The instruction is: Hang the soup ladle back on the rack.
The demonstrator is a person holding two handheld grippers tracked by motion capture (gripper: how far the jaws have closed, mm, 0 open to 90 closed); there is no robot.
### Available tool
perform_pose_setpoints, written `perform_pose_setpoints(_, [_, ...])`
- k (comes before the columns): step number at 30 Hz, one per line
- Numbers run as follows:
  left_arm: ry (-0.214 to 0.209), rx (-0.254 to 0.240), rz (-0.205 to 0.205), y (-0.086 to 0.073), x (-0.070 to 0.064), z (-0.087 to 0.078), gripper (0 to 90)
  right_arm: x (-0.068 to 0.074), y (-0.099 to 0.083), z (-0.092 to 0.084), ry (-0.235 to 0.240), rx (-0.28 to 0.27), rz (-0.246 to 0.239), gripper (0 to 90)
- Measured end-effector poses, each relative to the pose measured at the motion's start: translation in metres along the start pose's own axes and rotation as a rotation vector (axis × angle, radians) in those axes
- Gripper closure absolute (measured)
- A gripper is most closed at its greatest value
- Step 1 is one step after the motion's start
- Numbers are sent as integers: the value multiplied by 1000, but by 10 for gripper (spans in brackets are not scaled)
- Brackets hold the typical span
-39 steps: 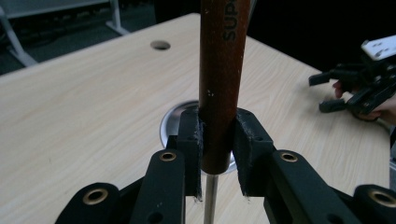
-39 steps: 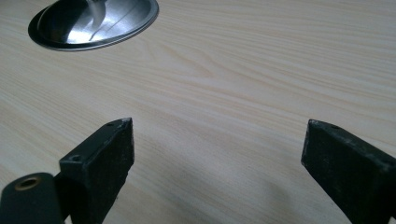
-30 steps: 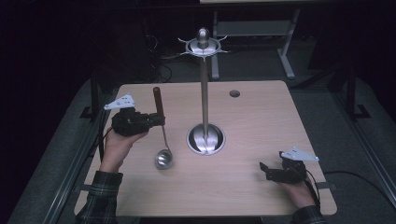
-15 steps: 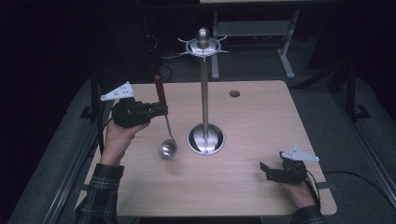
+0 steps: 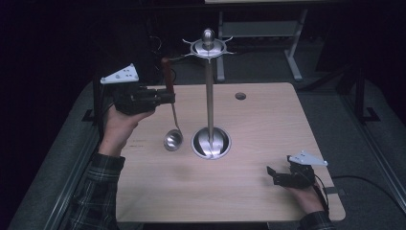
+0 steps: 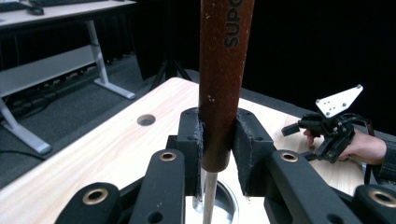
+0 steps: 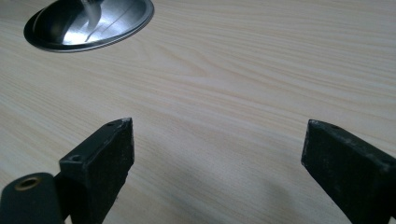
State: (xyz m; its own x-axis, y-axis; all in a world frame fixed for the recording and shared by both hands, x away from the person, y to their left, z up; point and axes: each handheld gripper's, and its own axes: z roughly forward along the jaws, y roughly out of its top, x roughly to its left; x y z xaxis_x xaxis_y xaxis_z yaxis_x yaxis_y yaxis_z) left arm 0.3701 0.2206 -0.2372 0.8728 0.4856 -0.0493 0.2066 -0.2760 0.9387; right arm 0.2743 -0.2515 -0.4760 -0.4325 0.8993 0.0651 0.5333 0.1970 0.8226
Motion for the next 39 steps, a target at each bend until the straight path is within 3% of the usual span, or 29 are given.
perform_pose_setpoints(5, [-13,2,35,20,-2,3,736,0,0,0,-1,-1,1,91])
perform_pose_setpoints(13, [-28,14,51,32,-5,12,735,-1,0,-1,-1,-3,8,91])
perform_pose_setpoints(29, [-27,39,49,35,1,23,735,-2,0,-2,-3,-5,8,91])
perform_pose_setpoints(39, [-49,54,54,35,2,31,735,-2,0,-2,-4,-6,8,91])
